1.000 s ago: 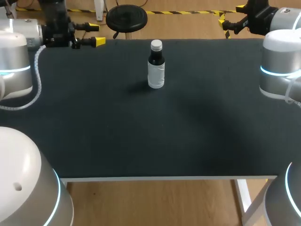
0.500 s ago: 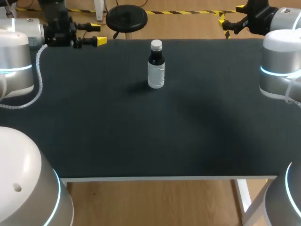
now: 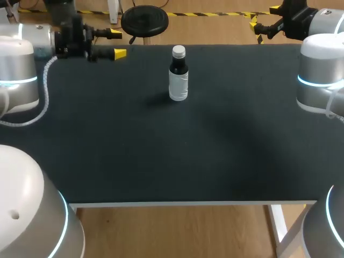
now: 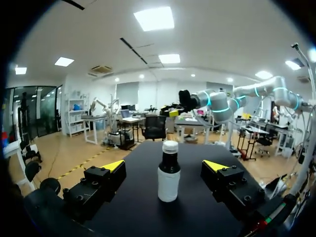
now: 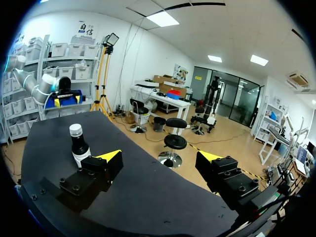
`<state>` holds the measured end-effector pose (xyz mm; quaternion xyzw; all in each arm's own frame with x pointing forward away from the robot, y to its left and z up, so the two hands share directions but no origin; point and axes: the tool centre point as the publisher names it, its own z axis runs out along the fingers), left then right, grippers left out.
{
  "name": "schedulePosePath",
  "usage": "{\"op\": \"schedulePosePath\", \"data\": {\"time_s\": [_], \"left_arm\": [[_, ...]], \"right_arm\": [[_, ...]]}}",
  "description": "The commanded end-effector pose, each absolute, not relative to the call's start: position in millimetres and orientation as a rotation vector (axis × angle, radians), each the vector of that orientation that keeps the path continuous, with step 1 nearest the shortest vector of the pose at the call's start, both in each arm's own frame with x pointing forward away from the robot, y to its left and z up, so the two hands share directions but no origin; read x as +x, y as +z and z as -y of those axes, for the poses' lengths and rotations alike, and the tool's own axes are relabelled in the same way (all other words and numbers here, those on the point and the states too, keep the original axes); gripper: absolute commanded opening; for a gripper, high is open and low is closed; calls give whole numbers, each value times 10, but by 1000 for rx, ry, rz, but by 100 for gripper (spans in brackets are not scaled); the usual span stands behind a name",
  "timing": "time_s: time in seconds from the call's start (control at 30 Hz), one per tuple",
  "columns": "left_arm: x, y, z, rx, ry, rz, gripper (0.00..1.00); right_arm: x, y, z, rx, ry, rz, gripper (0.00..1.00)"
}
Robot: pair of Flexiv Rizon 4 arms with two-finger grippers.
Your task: Unscrew the bottle cap
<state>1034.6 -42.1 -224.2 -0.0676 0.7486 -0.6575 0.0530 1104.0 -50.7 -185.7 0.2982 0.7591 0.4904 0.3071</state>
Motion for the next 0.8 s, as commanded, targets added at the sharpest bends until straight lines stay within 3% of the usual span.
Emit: {"op": "schedulePosePath", "data": {"time_s": [0.03,0.8], "left_arm": [[10453,-2399,503,-102,-2061,-2251,100],[10582,-2716,1122,90,-2281,-2204,100]], "right_arm": [[11039,-1853,508,790,1295,-2010,100],[11039,-1853,508,790,1295,-2010,100]]}}
